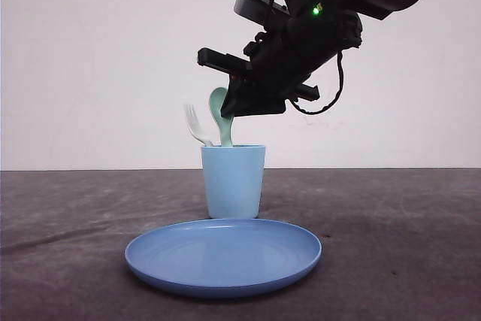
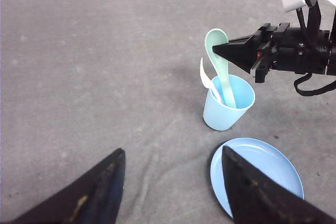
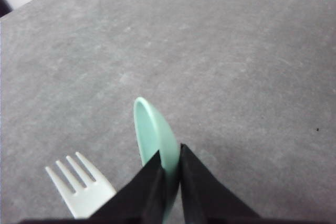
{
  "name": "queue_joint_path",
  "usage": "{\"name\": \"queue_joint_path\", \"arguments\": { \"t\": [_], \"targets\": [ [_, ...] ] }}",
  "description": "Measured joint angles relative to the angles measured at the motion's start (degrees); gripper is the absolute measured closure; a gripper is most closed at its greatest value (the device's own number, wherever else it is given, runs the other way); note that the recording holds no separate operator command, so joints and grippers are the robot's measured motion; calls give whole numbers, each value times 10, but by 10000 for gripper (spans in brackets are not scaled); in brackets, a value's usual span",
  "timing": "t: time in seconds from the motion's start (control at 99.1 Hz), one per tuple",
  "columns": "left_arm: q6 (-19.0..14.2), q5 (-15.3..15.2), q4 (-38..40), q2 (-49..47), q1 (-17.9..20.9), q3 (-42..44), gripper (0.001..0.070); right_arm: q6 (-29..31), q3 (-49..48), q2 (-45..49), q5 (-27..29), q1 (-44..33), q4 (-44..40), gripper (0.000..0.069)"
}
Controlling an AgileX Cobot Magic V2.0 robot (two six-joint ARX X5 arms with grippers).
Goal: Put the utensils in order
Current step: 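Lower the spoon into the cup beside the fork and release it, then move the right gripper down around the rim of the light blue cup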
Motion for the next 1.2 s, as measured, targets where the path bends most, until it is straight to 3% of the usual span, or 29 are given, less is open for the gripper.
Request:
{"name": "queue_joint_path", "arguments": {
  "t": [0.081,0.222,0.313,0.484,0.676,1.03,1.201],
  "targets": [
    [0,0,-4,0,0,0,359,0,0,0,0,0,-6,643],
    [0,0,-5,0,0,0,359,0,0,0,0,0,-17,515],
    [0,0,-5,0,0,0,359,0,0,0,0,0,-19,481],
    [0,0,-5,0,0,0,359,-9,0,-10,0,-2,-49,453],
    [0,0,-5,0,0,0,359,-48,0,-82,0,-8,-127,446],
    [0,0,-5,0,0,0,359,-109,0,-235,-1,-50,-397,446],
    [0,-2,-5,0,0,0,359,-119,0,-304,0,-68,-468,446]
  ]
}}
